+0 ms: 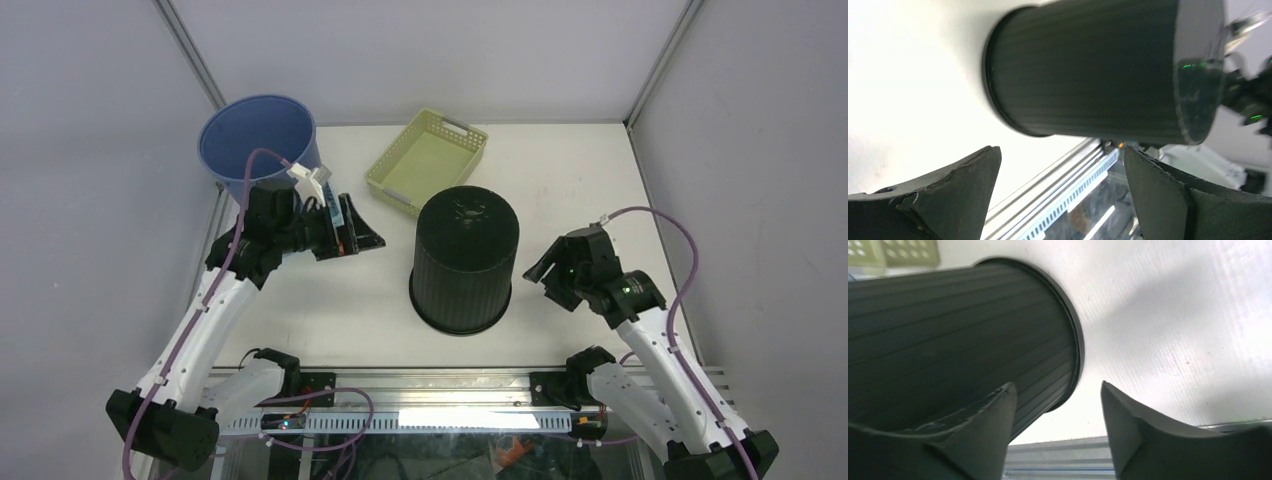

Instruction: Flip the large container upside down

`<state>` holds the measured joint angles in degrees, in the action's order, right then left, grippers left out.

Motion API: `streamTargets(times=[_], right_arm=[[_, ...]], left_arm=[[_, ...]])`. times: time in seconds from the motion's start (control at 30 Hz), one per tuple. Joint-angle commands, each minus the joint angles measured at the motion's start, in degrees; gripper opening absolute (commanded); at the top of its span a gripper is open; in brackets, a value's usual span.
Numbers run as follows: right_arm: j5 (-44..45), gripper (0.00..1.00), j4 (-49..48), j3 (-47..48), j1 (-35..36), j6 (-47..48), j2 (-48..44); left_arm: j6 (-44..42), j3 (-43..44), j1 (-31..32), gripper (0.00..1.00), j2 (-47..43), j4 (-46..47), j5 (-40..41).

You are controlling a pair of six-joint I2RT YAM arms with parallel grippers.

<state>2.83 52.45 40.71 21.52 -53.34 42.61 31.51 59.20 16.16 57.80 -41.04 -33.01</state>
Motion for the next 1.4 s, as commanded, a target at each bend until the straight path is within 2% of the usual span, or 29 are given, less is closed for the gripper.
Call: streamTargets(times=[0.0, 0.07, 0.2, 0.33, 0.43, 0.6, 0.67, 0.73, 0.8, 0.87, 0.97, 1.07, 1.17, 1.37], right_arm=[[10.3, 0.71, 7.4, 12.2, 0.1, 6.0, 0.3], [14.2, 0.78, 10.0, 18.8, 0.2, 7.3, 1.8], [18.8, 0.80, 13.0, 28.5, 0.2, 10.1, 4.3], [19.2, 0.80, 13.9, 34.4, 0.1, 12.6, 4.4], [19.0, 0.81, 15.7, 38.1, 0.2, 14.6, 4.6], [17.4, 0.82, 18.4, 48.6, 0.1, 18.8, 7.0], [17.2, 0.82, 18.4, 51.0, 0.1, 20.5, 7.8], [17.1, 0.82, 17.5, 51.3, 0.1, 21.6, 7.8], [15.9, 0.82, 16.9, 50.3, 0.1, 22.4, 7.6], [13.9, 0.82, 16.0, 46.5, 0.1, 23.2, 6.7], [10.4, 0.82, 12.1, 38.2, 0.1, 23.3, 5.2], [2.9, 0.79, 2.4, 28.4, 0.2, 22.7, 4.8], [-2.6, 0.78, -7.0, 21.4, 0.8, 20.1, 8.0], [7.9, 0.78, -24.7, 14.9, 5.5, 14.9, 17.1]], left_arm=[[-4.3, -4.0, 9.6, 0.97, -3.9, -2.5, 12.7], [-2.3, -5.5, 16.6, 0.97, -2.8, -0.2, 17.1], [2.6, -7.3, 26.5, 0.97, 2.1, 6.4, 22.6], [4.0, -3.4, 30.8, 0.99, 9.8, 17.4, 24.4], [3.1, 3.3, 31.7, 0.99, 20.2, 25.6, 22.9], [-1.9, 26.7, 33.2, 0.99, 43.3, 28.0, 19.5], [-2.6, 40.0, 33.3, 0.99, 53.6, 27.9, 17.6], [-2.5, 52.3, 33.2, 0.99, 62.3, 23.8, 16.0], [-3.6, 59.1, 33.2, 0.99, 65.7, 18.1, 15.6], [-5.0, 55.2, 33.1, 0.99, 61.9, 17.6, 18.4], [-6.4, 44.5, 31.5, 0.99, 52.7, 17.9, 22.1], [-5.1, 34.5, 28.3, 0.99, 43.9, 17.4, 22.2], [-3.3, 25.0, 26.2, 0.99, 33.8, 16.9, 24.2], [0.4, 11.9, 25.8, 0.99, 20.9, 15.4, 24.2]])
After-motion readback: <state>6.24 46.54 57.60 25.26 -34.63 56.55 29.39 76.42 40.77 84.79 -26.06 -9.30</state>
